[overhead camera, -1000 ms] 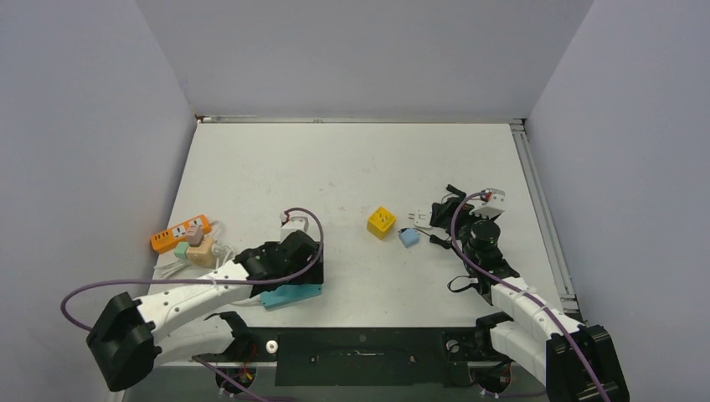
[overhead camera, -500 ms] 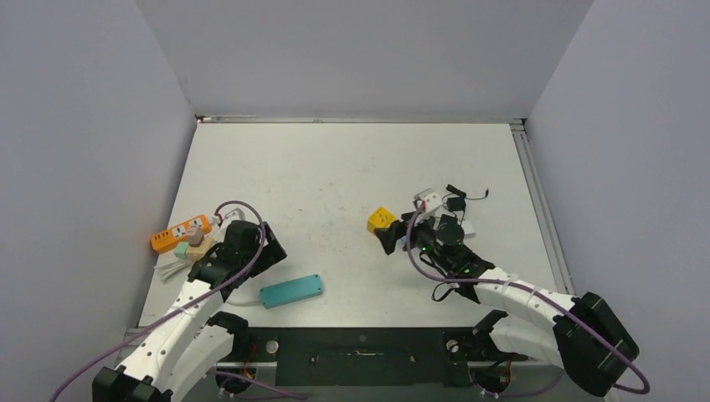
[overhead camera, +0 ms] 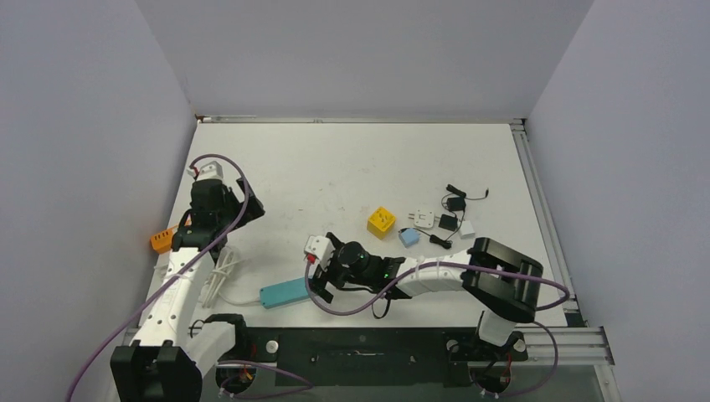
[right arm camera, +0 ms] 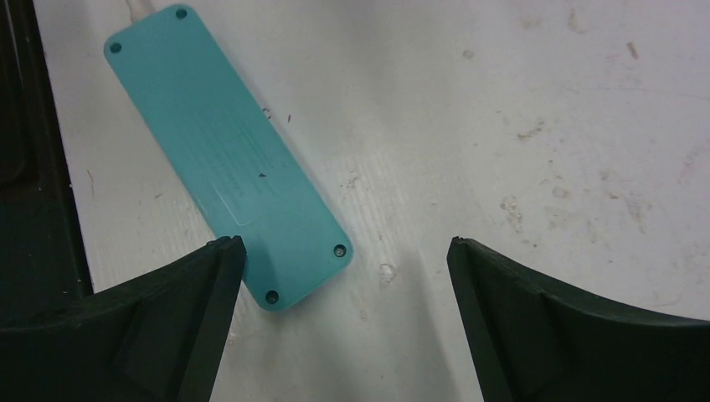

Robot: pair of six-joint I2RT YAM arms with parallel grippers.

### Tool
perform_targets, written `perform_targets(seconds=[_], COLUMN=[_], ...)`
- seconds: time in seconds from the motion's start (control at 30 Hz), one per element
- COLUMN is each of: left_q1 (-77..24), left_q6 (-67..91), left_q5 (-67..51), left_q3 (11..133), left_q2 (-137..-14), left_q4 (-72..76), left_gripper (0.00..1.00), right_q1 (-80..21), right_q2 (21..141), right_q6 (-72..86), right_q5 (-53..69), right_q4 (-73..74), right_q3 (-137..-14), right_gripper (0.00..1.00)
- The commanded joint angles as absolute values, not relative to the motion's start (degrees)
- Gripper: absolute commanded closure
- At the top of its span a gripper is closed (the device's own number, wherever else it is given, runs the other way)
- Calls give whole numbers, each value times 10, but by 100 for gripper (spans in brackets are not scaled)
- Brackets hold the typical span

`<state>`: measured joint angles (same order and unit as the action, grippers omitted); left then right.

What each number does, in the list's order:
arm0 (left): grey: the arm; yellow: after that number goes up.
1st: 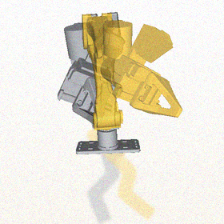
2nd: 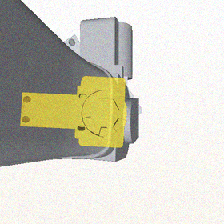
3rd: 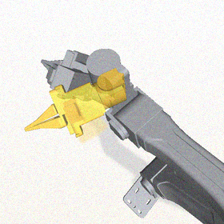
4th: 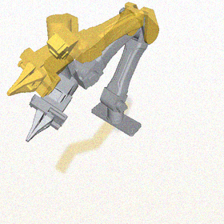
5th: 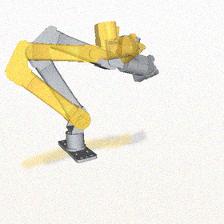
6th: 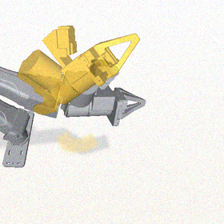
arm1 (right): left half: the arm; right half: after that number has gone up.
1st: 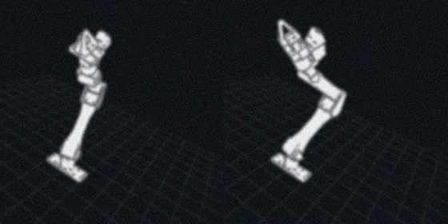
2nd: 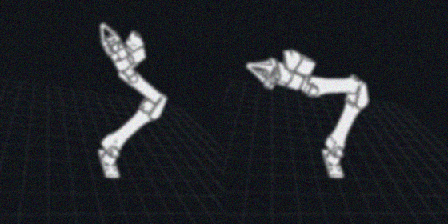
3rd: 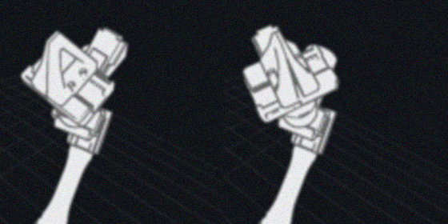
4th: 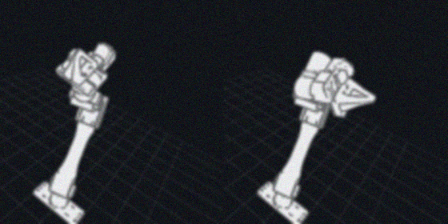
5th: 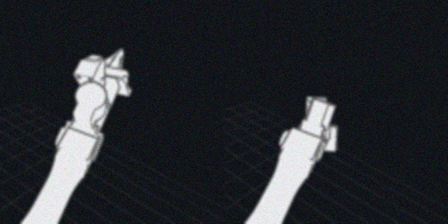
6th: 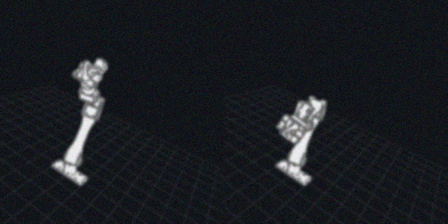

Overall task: Pull the plug off the socket
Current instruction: Move the socket to the center of the board.

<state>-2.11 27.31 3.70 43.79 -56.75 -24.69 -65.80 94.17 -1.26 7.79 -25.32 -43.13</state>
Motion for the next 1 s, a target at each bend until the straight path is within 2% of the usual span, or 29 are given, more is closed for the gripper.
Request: perform_targets(seconds=[0.0, 0.3, 0.67, 0.87, 0.97], left_q1=[-3, -3, 14, 16, 18], left_q6=[222, 217, 221, 221, 222], left_q5=[29, 0, -16, -21, -24], left_q3=[446, 440, 436, 435, 435], left_q2=[-545, -533, -526, -527, -528], left_q4=[-211, -216, -213, -212, -211], left_gripper=[4, 4, 4, 4, 4], right_q1=[-680, -701, -726, -727, -726], right_q2=[999, 1085, 1088, 1132, 1149], right_q6=[-66, -69, -35, -58, -65], right_q5=[65, 86, 174, 137, 110], right_q4=[-236, -210, -202, -190, -181], right_q3=[-496, -560, -585, -611, -627], right_gripper=[3, 4, 2, 2, 7])
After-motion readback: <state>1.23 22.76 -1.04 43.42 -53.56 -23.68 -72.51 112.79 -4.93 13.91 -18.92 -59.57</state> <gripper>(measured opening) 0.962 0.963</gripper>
